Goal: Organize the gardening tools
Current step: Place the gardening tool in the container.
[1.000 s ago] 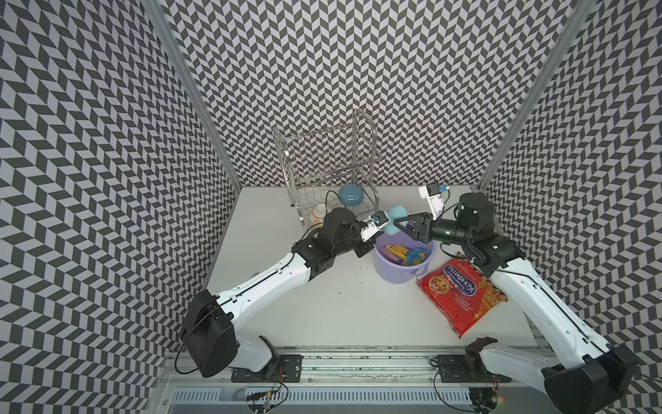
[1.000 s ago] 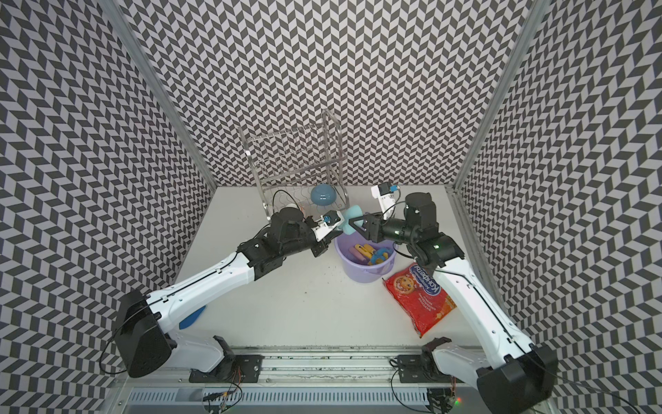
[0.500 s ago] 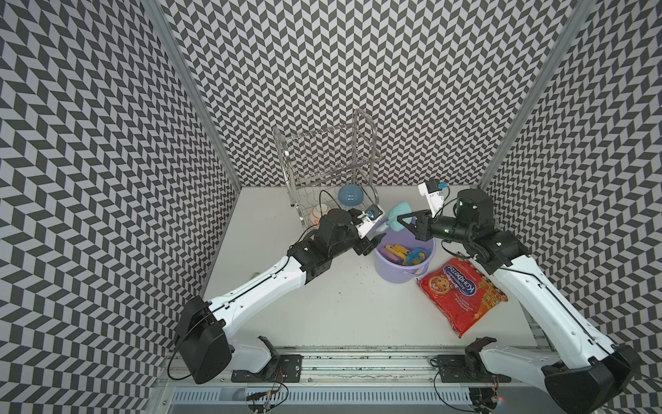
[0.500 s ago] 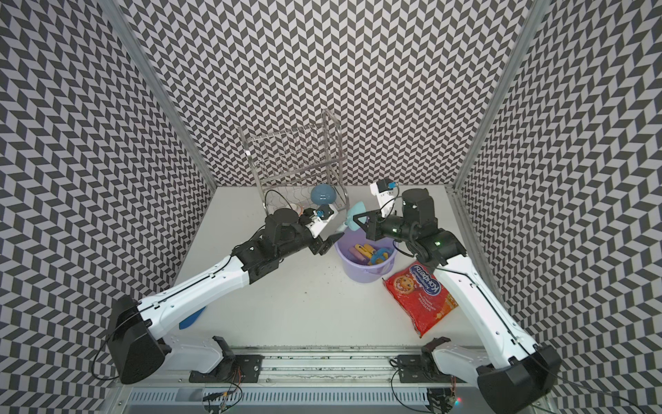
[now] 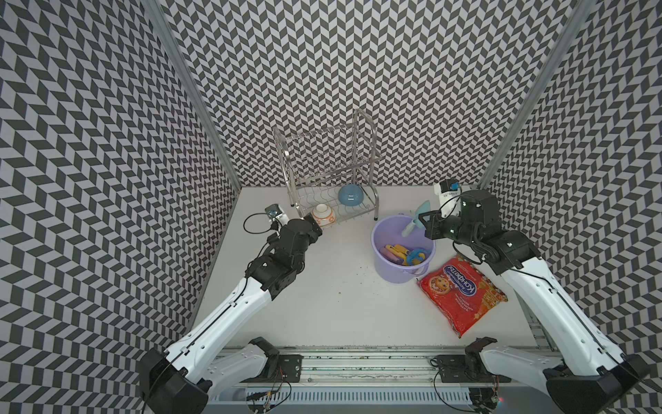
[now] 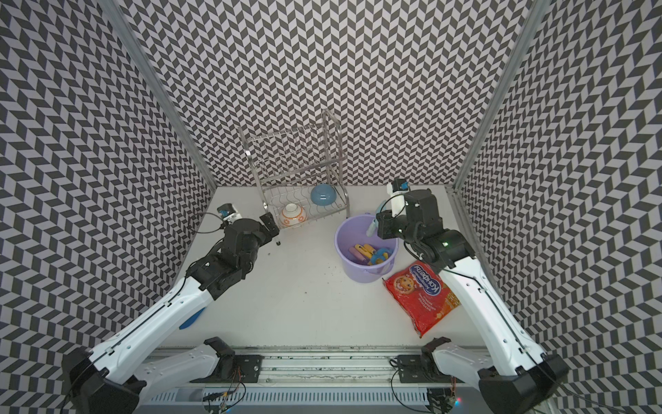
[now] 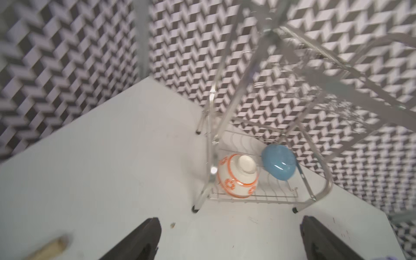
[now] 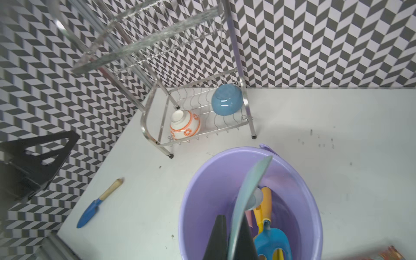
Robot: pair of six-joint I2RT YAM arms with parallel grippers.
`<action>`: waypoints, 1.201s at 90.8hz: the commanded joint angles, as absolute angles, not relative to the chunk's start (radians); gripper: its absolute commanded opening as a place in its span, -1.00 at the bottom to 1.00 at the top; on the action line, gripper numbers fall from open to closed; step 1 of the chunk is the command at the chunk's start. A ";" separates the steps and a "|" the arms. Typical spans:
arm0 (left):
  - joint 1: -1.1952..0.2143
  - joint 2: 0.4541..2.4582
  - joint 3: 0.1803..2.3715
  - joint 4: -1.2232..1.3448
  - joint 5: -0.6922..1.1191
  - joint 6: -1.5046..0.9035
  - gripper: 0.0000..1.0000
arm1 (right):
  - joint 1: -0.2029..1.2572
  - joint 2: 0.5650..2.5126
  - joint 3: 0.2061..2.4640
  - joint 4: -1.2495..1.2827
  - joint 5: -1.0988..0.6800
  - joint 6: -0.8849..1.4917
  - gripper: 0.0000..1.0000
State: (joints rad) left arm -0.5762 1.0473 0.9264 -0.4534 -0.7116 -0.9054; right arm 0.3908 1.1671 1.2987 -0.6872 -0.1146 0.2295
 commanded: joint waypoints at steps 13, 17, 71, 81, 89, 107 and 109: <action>-0.532 1.029 0.827 -0.716 -0.863 -1.485 1.00 | 0.398 1.222 1.266 -0.705 -0.041 0.217 -1.00; -0.496 1.033 0.810 -0.723 -0.847 -1.508 1.00 | 0.397 1.225 1.256 -0.698 -0.044 0.219 -1.00; 0.023 1.272 0.743 -0.617 -0.492 -1.756 0.88 | 0.397 1.261 1.244 -0.687 -0.101 0.216 -0.01; 0.067 1.305 0.727 -0.594 -0.450 -1.810 0.88 | 0.397 1.260 1.246 -0.689 -0.109 0.216 0.08; 0.105 1.328 0.704 -0.569 -0.430 -1.832 0.88 | 0.397 1.256 1.248 -0.691 -0.109 0.218 0.10; 0.176 1.352 0.679 -0.540 -0.431 -1.855 0.88 | 0.397 1.246 1.240 -0.693 -0.102 0.224 0.11; 0.183 1.352 0.676 -0.534 -0.431 -1.857 0.88 | 0.397 1.246 1.238 -0.693 -0.102 0.226 0.11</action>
State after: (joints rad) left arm 0.1528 1.3476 0.6949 -0.5636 -0.4416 -1.8259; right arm 0.3908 1.2572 1.2434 -0.7288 -0.1009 0.2245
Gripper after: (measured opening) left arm 0.940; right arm 0.553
